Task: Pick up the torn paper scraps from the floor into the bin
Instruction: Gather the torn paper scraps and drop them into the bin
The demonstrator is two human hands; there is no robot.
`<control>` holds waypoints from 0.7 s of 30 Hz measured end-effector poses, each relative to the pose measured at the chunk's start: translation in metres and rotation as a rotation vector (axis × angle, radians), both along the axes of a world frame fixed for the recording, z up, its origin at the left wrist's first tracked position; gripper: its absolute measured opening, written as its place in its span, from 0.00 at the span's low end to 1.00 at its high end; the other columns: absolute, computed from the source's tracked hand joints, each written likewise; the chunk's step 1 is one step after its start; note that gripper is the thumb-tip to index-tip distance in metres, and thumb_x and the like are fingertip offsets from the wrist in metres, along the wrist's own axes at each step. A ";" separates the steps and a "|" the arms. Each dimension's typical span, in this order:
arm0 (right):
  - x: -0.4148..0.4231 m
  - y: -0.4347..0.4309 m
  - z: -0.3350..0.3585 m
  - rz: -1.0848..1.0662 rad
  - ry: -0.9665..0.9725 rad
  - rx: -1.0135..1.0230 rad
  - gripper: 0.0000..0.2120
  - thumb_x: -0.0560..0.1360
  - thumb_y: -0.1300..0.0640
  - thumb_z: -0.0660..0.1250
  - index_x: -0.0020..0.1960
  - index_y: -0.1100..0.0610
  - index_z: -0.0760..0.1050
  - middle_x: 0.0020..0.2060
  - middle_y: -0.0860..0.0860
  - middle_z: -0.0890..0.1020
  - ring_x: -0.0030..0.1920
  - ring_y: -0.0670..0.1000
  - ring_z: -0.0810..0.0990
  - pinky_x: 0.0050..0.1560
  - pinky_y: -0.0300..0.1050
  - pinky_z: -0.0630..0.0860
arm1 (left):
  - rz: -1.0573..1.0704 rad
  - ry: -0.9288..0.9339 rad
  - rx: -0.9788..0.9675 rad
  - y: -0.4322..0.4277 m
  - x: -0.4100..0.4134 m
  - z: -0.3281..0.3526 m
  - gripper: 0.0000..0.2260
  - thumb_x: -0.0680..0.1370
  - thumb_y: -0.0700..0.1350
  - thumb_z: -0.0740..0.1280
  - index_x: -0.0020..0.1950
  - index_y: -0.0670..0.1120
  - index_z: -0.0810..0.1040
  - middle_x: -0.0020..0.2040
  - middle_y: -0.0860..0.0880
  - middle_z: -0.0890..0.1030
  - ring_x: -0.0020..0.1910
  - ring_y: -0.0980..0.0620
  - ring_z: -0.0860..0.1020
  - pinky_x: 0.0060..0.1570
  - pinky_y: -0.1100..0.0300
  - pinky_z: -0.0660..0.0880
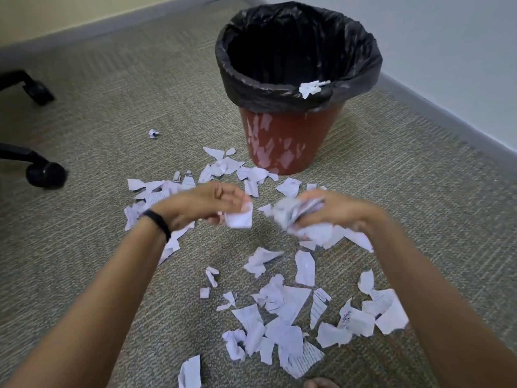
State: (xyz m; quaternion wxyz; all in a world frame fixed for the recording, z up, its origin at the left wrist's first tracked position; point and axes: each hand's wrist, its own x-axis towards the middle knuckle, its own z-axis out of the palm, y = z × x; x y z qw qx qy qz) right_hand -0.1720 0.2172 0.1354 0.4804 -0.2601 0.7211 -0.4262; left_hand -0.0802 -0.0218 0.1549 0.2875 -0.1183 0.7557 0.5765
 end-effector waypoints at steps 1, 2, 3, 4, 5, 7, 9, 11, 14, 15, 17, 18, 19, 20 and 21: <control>-0.008 0.004 0.019 -0.071 -0.062 -0.100 0.14 0.68 0.72 0.68 0.44 0.54 0.78 0.37 0.46 0.84 0.40 0.43 0.83 0.43 0.39 0.79 | 0.013 0.041 0.066 0.004 -0.009 0.018 0.05 0.73 0.41 0.67 0.47 0.48 0.79 0.31 0.55 0.79 0.22 0.63 0.69 0.21 0.72 0.64; -0.016 0.008 0.038 -0.143 -0.105 -0.186 0.14 0.66 0.72 0.69 0.45 0.55 0.78 0.37 0.47 0.85 0.39 0.44 0.84 0.40 0.40 0.81 | 0.018 0.087 0.115 0.007 -0.018 0.035 0.05 0.72 0.41 0.67 0.46 0.48 0.79 0.31 0.55 0.78 0.21 0.62 0.68 0.19 0.73 0.63; -0.023 0.009 0.055 -0.205 -0.108 -0.256 0.14 0.63 0.69 0.70 0.45 0.56 0.77 0.37 0.48 0.85 0.39 0.46 0.84 0.39 0.41 0.82 | 0.026 0.132 0.157 0.009 -0.028 0.050 0.04 0.71 0.42 0.68 0.45 0.48 0.80 0.31 0.55 0.79 0.20 0.62 0.68 0.18 0.74 0.64; -0.032 0.009 0.067 -0.246 -0.079 -0.318 0.14 0.60 0.66 0.72 0.45 0.59 0.77 0.37 0.49 0.85 0.39 0.47 0.84 0.39 0.41 0.81 | 0.047 0.178 0.193 0.010 -0.039 0.062 0.03 0.72 0.43 0.69 0.44 0.49 0.81 0.31 0.54 0.79 0.20 0.62 0.68 0.18 0.74 0.64; -0.039 0.007 0.080 -0.286 -0.050 -0.380 0.13 0.59 0.63 0.73 0.43 0.60 0.78 0.36 0.50 0.85 0.39 0.47 0.84 0.38 0.40 0.81 | 0.086 0.224 0.219 0.011 -0.050 0.072 0.03 0.72 0.43 0.70 0.44 0.49 0.82 0.33 0.53 0.80 0.20 0.62 0.69 0.18 0.74 0.65; -0.056 0.001 0.098 -0.384 -0.060 -0.512 0.05 0.62 0.63 0.71 0.37 0.57 0.81 0.35 0.49 0.83 0.38 0.46 0.83 0.35 0.38 0.80 | 0.204 0.302 0.235 0.014 -0.070 0.086 0.03 0.74 0.42 0.69 0.45 0.48 0.81 0.32 0.53 0.79 0.20 0.62 0.69 0.19 0.75 0.66; -0.072 -0.007 0.109 -0.478 -0.115 -0.610 0.07 0.68 0.66 0.69 0.37 0.56 0.80 0.37 0.51 0.82 0.40 0.47 0.82 0.35 0.38 0.79 | 0.317 0.345 0.227 0.020 -0.087 0.095 0.04 0.77 0.38 0.65 0.47 0.46 0.78 0.27 0.55 0.77 0.20 0.62 0.69 0.21 0.76 0.67; -0.081 -0.015 0.114 -0.592 -0.168 -0.637 0.06 0.71 0.68 0.68 0.40 0.59 0.78 0.37 0.52 0.82 0.40 0.48 0.82 0.35 0.39 0.80 | 0.382 0.357 0.233 0.024 -0.100 0.098 0.05 0.78 0.36 0.63 0.47 0.44 0.77 0.24 0.55 0.76 0.20 0.62 0.69 0.22 0.75 0.68; -0.085 -0.027 0.114 -0.772 -0.208 -0.641 0.04 0.71 0.69 0.68 0.40 0.62 0.76 0.31 0.53 0.81 0.34 0.48 0.82 0.34 0.40 0.80 | 0.418 0.358 0.239 0.026 -0.113 0.092 0.06 0.78 0.34 0.63 0.48 0.43 0.77 0.26 0.53 0.76 0.21 0.62 0.71 0.25 0.73 0.71; -0.084 -0.031 0.113 -0.820 -0.232 -0.656 0.04 0.71 0.69 0.69 0.39 0.63 0.76 0.30 0.54 0.81 0.33 0.49 0.82 0.34 0.41 0.80 | 0.431 0.359 0.240 0.028 -0.115 0.090 0.05 0.78 0.35 0.62 0.48 0.42 0.77 0.28 0.52 0.76 0.21 0.62 0.72 0.26 0.73 0.72; -0.085 -0.037 0.110 -0.918 -0.319 -0.716 0.06 0.70 0.71 0.69 0.36 0.66 0.76 0.29 0.57 0.80 0.31 0.51 0.82 0.34 0.44 0.81 | 0.467 0.364 0.257 0.032 -0.117 0.089 0.05 0.79 0.35 0.62 0.49 0.41 0.77 0.28 0.51 0.79 0.22 0.61 0.74 0.27 0.72 0.74; -0.085 -0.038 0.109 -0.967 -0.357 -0.745 0.08 0.70 0.72 0.68 0.32 0.67 0.77 0.28 0.58 0.80 0.31 0.53 0.82 0.35 0.46 0.82 | 0.499 0.370 0.279 0.035 -0.119 0.089 0.06 0.79 0.35 0.61 0.48 0.40 0.77 0.28 0.49 0.80 0.23 0.61 0.75 0.28 0.72 0.74; -0.086 -0.040 0.107 -0.999 -0.381 -0.768 0.11 0.71 0.72 0.67 0.30 0.67 0.77 0.29 0.59 0.79 0.34 0.55 0.81 0.37 0.47 0.82 | 0.538 0.378 0.311 0.037 -0.119 0.089 0.06 0.79 0.35 0.61 0.47 0.39 0.77 0.31 0.47 0.81 0.25 0.60 0.77 0.29 0.71 0.75; -0.086 -0.041 0.106 -1.011 -0.385 -0.775 0.10 0.72 0.72 0.66 0.31 0.67 0.77 0.31 0.60 0.78 0.39 0.58 0.80 0.39 0.47 0.81 | 0.577 0.388 0.350 0.040 -0.121 0.090 0.06 0.79 0.34 0.61 0.46 0.39 0.77 0.34 0.45 0.81 0.26 0.59 0.79 0.30 0.71 0.76; -0.085 -0.042 0.106 -1.015 -0.384 -0.778 0.07 0.73 0.71 0.65 0.36 0.67 0.76 0.35 0.61 0.77 0.46 0.61 0.79 0.42 0.47 0.79 | 0.610 0.394 0.392 0.041 -0.122 0.092 0.06 0.79 0.33 0.62 0.45 0.38 0.77 0.37 0.44 0.81 0.28 0.58 0.80 0.31 0.70 0.77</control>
